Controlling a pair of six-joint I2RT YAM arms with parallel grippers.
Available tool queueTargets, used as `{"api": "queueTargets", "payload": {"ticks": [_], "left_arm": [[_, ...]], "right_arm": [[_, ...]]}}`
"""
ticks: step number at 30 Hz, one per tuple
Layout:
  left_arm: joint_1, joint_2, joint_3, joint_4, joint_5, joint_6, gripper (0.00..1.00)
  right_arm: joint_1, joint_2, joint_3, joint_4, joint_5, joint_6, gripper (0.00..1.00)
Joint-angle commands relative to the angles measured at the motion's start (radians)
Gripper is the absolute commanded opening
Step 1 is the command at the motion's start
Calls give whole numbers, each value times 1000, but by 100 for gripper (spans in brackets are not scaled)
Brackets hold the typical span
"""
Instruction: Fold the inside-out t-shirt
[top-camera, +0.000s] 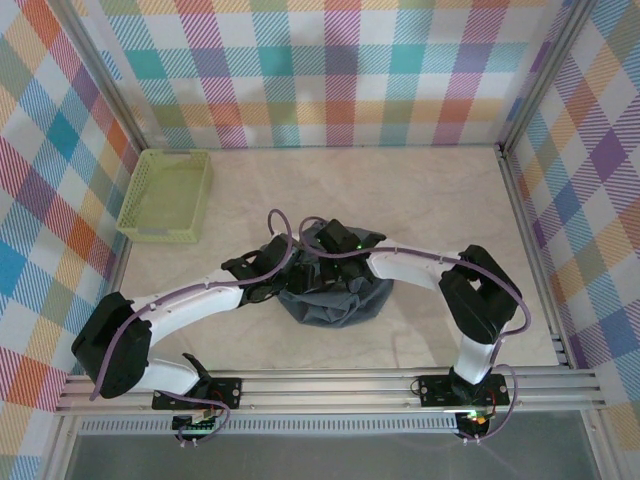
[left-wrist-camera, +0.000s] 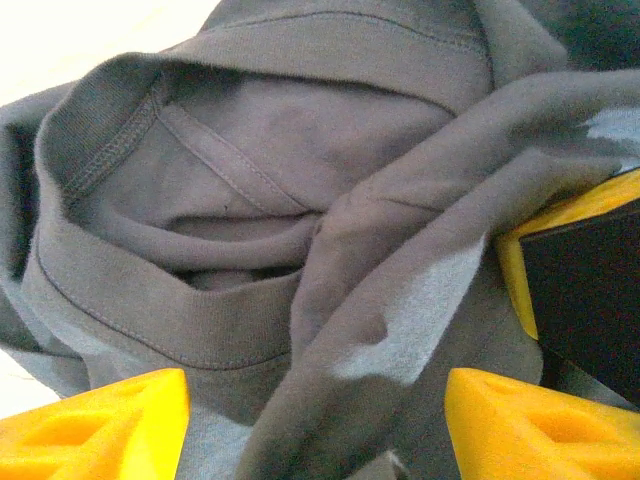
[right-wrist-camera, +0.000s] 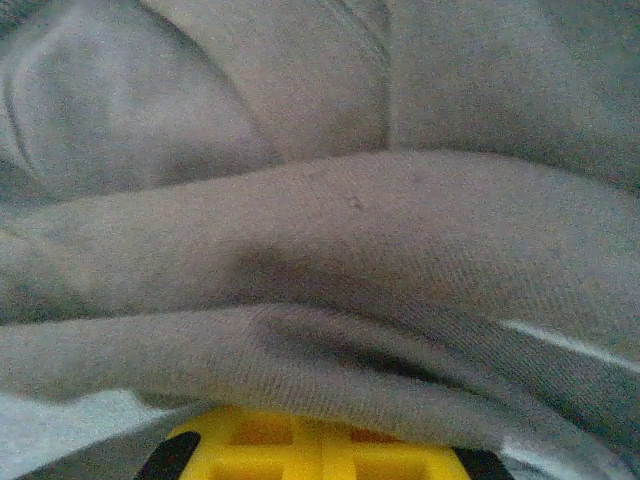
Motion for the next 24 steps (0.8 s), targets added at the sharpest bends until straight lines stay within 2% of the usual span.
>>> {"api": "queueTargets", "payload": {"ticks": [1, 13, 15, 19, 21, 24], "left_arm": [[7, -5, -13, 6, 13, 1, 68], [14, 11, -10, 21, 29, 20, 69], [17, 19, -11, 39, 35, 18, 66], [17, 32, -3, 78, 66, 19, 46], [17, 39, 2, 84, 72, 17, 39], [17, 49, 18, 81, 81, 20, 21]], "right_arm": [[7, -31, 36, 12, -23, -23, 0], [19, -257, -16, -20, -113, 15, 0], [21, -293, -27, -36, -122, 25, 0], [22, -346, -51, -42, -132, 41, 0], [21, -350, -59, -35, -132, 44, 0], [21, -341, -50, -35, -138, 47, 0]]}}
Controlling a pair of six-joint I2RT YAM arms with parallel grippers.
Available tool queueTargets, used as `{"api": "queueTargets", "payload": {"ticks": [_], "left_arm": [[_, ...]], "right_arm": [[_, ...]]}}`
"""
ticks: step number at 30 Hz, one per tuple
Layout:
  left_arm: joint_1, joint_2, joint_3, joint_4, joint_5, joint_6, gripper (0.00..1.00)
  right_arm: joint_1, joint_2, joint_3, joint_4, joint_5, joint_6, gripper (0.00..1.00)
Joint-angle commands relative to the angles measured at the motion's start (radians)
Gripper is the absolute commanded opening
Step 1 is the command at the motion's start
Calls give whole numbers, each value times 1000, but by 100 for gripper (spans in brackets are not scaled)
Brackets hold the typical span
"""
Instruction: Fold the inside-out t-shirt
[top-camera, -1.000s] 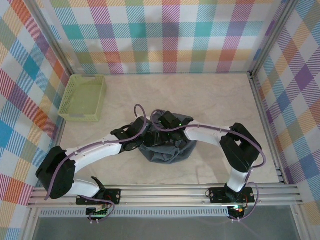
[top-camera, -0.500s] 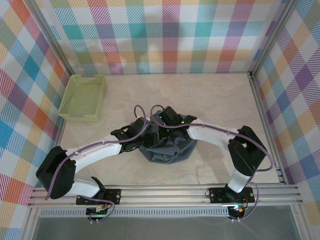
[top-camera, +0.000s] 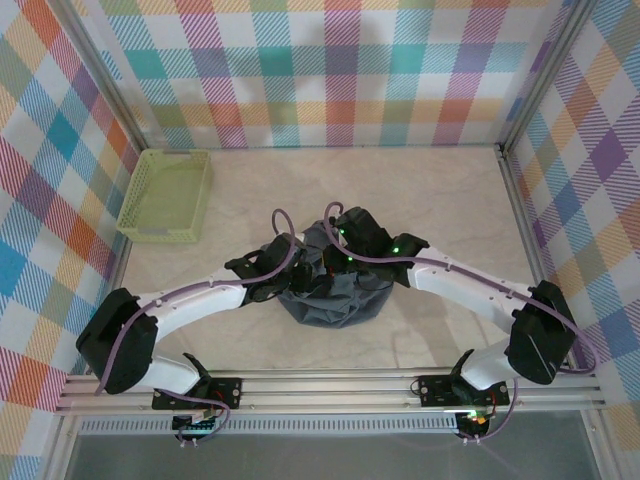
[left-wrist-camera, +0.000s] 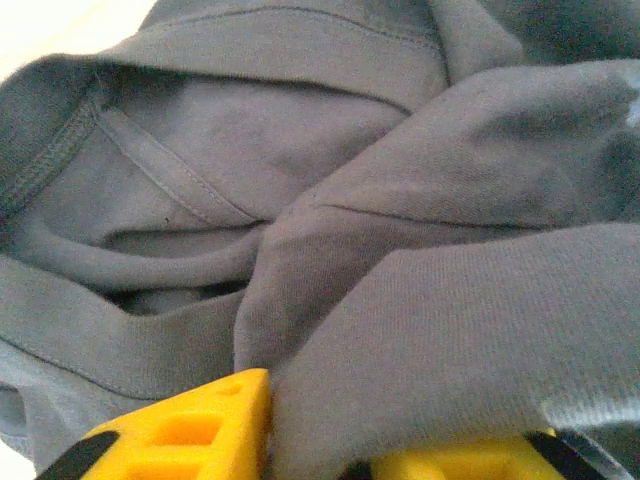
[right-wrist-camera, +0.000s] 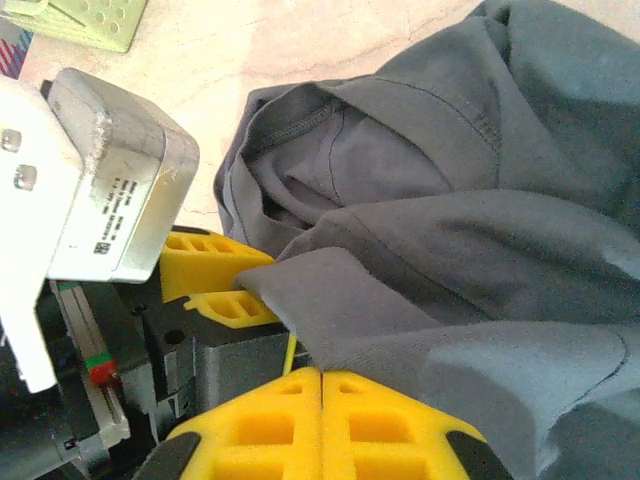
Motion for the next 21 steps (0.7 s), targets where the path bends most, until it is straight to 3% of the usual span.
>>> {"api": "queueTargets", "payload": {"ticks": [1, 4, 6, 10, 13, 21], "left_arm": [[9, 12, 22, 18, 24, 6, 15], [10, -7, 23, 18, 28, 6, 3], [10, -35, 12, 26, 21, 1, 0], [27, -85, -8, 39, 27, -16, 0], [49, -106, -16, 48, 52, -32, 0], [84, -118, -12, 59, 93, -40, 0]], "right_arm": [[4, 0, -5, -11, -28, 18, 0], [3, 1, -1, -6, -4, 15, 0], [-4, -4, -2, -17, 41, 2, 0], [-11, -29, -39, -24, 115, -53, 29], [-4, -73, -96, -19, 150, -89, 41], [65, -110, -222, 22, 184, -132, 48]]}}
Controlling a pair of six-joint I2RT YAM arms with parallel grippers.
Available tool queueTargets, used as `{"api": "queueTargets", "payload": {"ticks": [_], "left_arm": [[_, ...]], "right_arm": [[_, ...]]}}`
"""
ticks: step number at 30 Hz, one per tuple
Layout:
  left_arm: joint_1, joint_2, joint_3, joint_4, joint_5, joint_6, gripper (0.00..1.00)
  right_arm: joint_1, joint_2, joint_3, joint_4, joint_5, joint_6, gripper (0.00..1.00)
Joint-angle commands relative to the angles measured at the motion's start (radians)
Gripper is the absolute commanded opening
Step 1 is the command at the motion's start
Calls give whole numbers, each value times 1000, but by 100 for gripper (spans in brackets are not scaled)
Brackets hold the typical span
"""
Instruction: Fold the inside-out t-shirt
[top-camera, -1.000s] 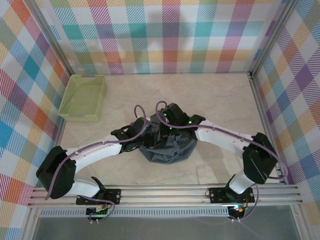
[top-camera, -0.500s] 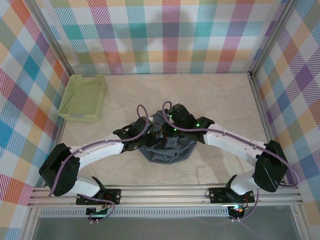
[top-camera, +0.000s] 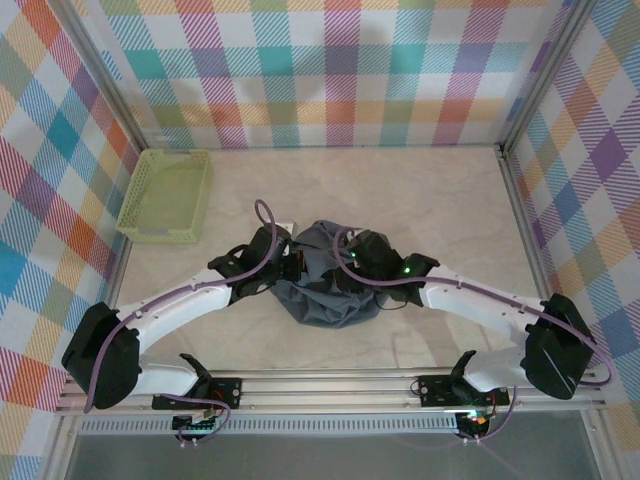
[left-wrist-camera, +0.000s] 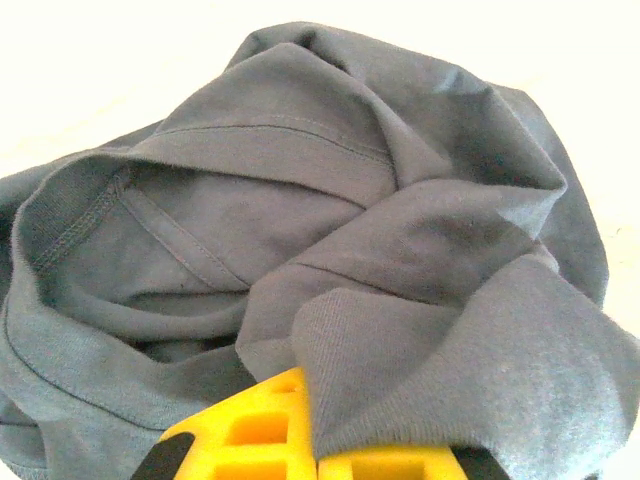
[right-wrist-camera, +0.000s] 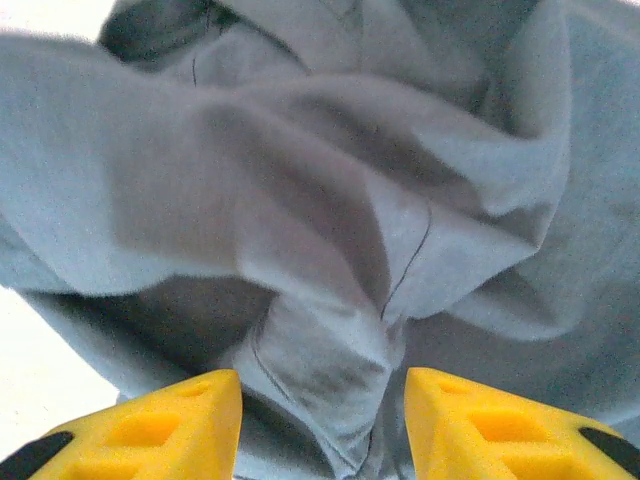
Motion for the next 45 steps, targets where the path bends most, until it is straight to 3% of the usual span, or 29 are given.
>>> {"api": "queueTargets", "payload": {"ticks": [1, 14, 16, 19, 21, 23, 28, 38, 42, 45], "left_arm": [[15, -13, -9, 18, 31, -16, 0], [16, 0, -9, 16, 39, -23, 0], [17, -3, -11, 14, 35, -23, 0], [19, -5, -11, 8, 27, -22, 0], [20, 1, -9, 0, 18, -23, 0], [23, 10, -6, -8, 15, -23, 0], [24, 61, 23, -32, 11, -22, 0], [25, 116, 48, -29, 91, -17, 1], [24, 114, 45, -10, 140, -11, 0], [8, 100, 32, 24, 192, -6, 0]], "right_arm": [[41, 27, 1, 21, 51, -42, 48], [74, 314, 176, -47, 235, -61, 47], [74, 343, 185, -65, 264, -53, 41], [73, 341, 170, -67, 277, -52, 18], [73, 297, 134, -39, 267, -48, 4], [74, 209, 76, 28, 198, -71, 0], [74, 18, -16, 134, 63, -62, 0], [40, -265, -328, 377, -80, 48, 0], [35, -376, -438, 357, -40, 121, 0], [35, -451, -501, 267, 23, 198, 7]]}}
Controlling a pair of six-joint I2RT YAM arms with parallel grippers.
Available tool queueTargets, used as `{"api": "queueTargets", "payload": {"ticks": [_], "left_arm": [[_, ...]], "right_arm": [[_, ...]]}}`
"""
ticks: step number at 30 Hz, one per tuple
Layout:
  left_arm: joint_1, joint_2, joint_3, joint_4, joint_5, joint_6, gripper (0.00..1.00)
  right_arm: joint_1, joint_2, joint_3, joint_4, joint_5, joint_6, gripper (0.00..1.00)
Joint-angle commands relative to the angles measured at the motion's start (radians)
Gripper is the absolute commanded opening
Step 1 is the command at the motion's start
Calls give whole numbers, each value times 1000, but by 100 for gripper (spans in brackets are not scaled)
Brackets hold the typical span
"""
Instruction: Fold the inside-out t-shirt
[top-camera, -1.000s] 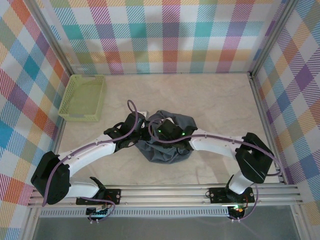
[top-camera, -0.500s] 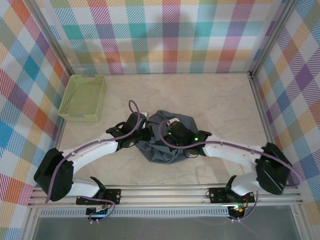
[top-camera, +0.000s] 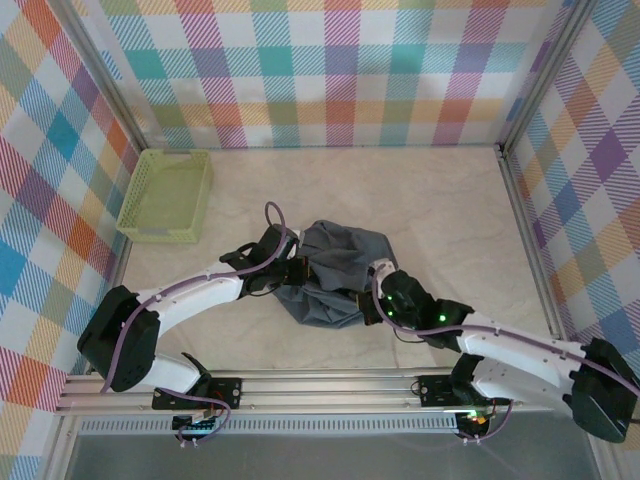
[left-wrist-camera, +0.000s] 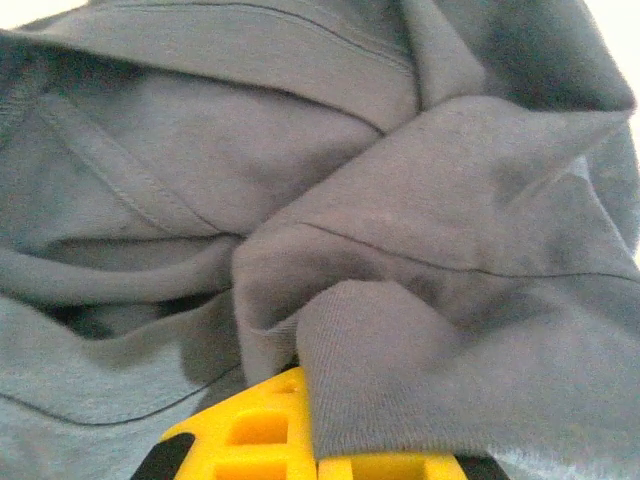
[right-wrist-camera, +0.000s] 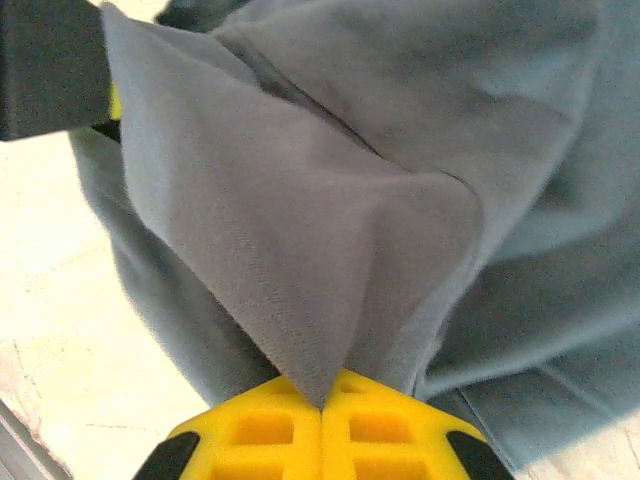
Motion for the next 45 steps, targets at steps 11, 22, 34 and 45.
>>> {"api": "queueTargets", "payload": {"ticks": [11, 22, 34, 45], "left_arm": [[-189, -58, -7, 71, 81, 31, 0], [-283, -112, -21, 98, 51, -8, 0], [-346, -41, 18, 147, 65, -22, 0], [-362, -20, 19, 209, 39, -56, 0]], "right_arm": [[0, -84, 25, -358, 145, 176, 50], [134, 90, 83, -285, 165, 206, 73], [85, 319, 284, -332, 417, 406, 90], [51, 499, 401, -483, 423, 540, 84]]}}
